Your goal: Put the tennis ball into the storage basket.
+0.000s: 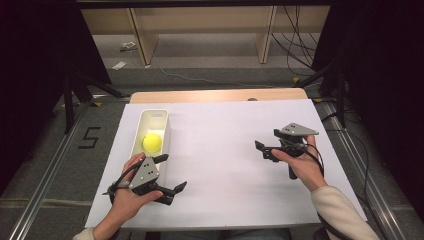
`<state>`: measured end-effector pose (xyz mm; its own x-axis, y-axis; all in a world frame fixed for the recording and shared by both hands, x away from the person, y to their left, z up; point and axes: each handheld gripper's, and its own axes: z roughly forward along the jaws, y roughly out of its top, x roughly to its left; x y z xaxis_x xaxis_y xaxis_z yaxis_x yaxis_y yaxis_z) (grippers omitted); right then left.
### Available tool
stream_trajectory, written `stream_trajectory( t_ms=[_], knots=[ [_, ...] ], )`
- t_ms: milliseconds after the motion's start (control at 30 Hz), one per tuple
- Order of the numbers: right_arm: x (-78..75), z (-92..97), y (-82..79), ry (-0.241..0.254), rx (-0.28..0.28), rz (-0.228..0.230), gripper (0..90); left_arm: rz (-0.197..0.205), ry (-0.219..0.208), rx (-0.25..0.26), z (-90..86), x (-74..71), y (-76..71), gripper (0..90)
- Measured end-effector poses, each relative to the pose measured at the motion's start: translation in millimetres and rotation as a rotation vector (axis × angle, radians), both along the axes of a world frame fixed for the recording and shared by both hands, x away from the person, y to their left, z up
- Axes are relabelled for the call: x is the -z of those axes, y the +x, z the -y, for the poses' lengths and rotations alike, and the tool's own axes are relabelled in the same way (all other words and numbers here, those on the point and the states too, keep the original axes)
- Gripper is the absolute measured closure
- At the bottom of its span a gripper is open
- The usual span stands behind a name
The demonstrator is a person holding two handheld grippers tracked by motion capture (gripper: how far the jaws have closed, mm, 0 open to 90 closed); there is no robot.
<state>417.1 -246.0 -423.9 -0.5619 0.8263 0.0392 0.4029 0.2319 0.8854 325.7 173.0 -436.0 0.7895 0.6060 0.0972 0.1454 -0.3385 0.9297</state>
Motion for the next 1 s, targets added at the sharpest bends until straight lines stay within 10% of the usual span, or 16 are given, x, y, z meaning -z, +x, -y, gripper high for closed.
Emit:
stream_trajectory(
  t_ms=[1000],
  knots=[
    [9.7, 32.7, -40.1, 0.002, 0.032, -0.002, 15.3, 0.009, 0.006, 0.0, -0.5, -0.8, -0.3, 0.0]
  ],
)
